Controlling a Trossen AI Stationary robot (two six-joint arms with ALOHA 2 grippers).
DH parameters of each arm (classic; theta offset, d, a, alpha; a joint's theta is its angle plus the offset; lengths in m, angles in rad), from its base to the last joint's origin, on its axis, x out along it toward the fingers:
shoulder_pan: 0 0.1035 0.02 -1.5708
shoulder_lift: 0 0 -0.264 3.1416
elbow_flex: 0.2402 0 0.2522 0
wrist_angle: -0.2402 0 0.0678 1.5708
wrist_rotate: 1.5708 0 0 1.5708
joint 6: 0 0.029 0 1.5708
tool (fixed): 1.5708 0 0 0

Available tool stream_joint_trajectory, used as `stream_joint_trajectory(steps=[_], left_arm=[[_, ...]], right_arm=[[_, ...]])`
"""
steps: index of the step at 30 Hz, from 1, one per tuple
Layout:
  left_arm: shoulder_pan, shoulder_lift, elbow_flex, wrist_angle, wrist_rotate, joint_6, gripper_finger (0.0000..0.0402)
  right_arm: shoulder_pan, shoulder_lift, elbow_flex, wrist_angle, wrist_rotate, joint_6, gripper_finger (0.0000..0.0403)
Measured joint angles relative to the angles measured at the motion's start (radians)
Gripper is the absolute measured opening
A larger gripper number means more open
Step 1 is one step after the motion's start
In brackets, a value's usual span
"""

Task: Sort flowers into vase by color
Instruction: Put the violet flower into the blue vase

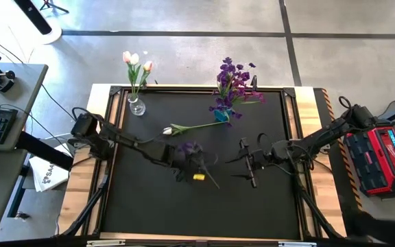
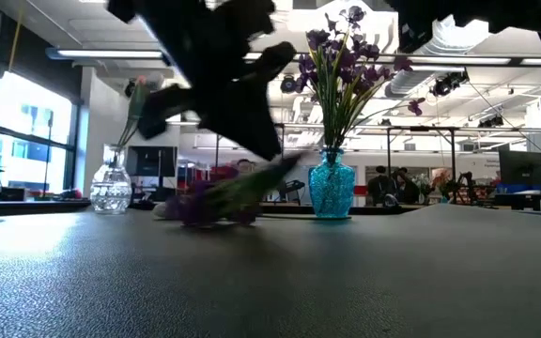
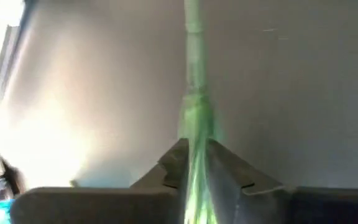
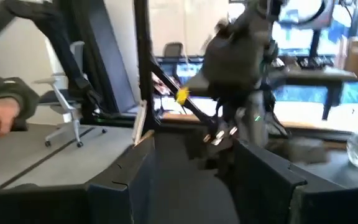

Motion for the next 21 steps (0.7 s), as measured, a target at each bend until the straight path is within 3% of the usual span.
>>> stream_joint_trajectory(steps=[5,7,12,15,18,21], left_arm=[[0.058,0.000,0.000,0.125,0.023,0.005,0.0100],[0.056,0.000,0.000,0.146,-0.024,-0.026,0.0115],[-0.004,-0.027,0.000,0.118,-0.418,-0.179,0.0126],[-0.056,-0.073,-0.004,-0.058,-0.599,-0.329,0.0126],[-0.098,-0.149,-0.005,-0.334,-0.634,-0.592,0.0126],[-0.136,-0.227,-0.012,-0.538,-0.636,-0.869,0.0126]], right_arm=[[0.000,-0.001,0.000,-0.068,0.117,0.068,0.0193],[0.000,-0.001,0.000,-0.123,0.177,0.114,0.0193],[0.018,0.031,0.094,-0.452,0.338,0.311,0.0193],[0.067,0.134,0.243,-0.654,0.452,0.358,0.0193],[0.089,0.256,0.405,-0.827,0.510,0.391,0.0193],[0.071,0.361,0.542,-1.023,0.453,0.482,0.0193]])
